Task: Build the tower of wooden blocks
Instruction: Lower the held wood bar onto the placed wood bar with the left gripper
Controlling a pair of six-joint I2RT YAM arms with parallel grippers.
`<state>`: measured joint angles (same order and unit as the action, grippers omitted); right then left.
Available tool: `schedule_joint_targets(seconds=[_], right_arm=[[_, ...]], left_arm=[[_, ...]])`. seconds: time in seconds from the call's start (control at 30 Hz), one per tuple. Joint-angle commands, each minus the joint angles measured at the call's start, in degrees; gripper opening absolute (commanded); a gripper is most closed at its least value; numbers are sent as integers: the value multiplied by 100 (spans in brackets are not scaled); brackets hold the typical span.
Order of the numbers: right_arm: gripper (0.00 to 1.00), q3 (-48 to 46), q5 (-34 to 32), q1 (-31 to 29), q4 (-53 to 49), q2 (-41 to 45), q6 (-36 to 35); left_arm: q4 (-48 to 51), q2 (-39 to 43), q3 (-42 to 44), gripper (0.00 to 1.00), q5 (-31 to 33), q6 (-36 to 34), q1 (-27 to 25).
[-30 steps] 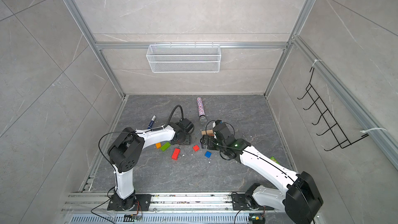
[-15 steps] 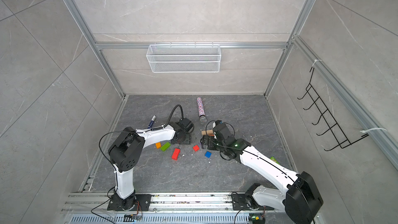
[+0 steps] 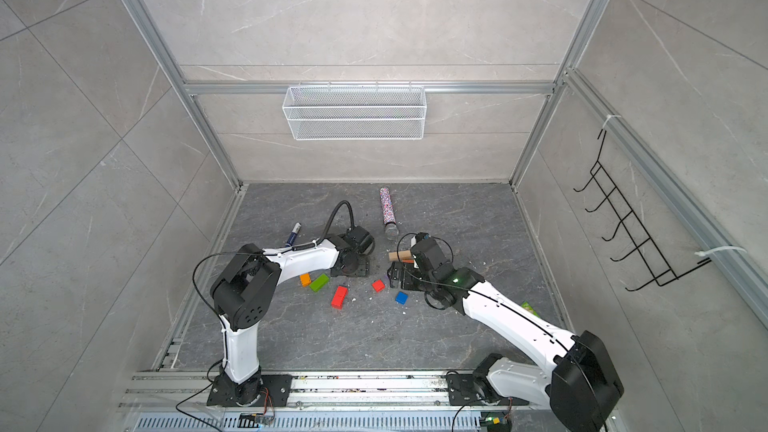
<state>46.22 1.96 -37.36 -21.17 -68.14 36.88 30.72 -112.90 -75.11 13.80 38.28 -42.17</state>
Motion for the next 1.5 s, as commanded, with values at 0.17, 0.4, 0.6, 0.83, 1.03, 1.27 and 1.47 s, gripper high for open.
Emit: schedule_joint_targets(seconds=[0.17, 0.4, 0.6, 0.83, 1.03, 1.27, 1.47], right_arm=[[99, 83, -53, 16, -133, 99, -6], [99, 115, -44, 18, -159, 100, -11], [99, 108, -46, 14, -173, 94, -15], [99, 115, -20, 19, -155, 90, -8], [99, 101, -20, 18, -177, 113, -18], [99, 107, -16, 16, -161, 93, -18], [99, 111, 16, 18, -134, 65, -10]], left_arm=[[92, -239, -168, 61, 120, 63, 69], [108, -298, -191, 61, 139, 64, 78], [214, -303, -228, 61, 287, 32, 78], [239, -379, -254, 61, 339, 3, 82], [233, -439, -256, 61, 288, -10, 93], [300, -472, -277, 70, 271, -15, 95], [313, -495, -287, 77, 241, 30, 95]])
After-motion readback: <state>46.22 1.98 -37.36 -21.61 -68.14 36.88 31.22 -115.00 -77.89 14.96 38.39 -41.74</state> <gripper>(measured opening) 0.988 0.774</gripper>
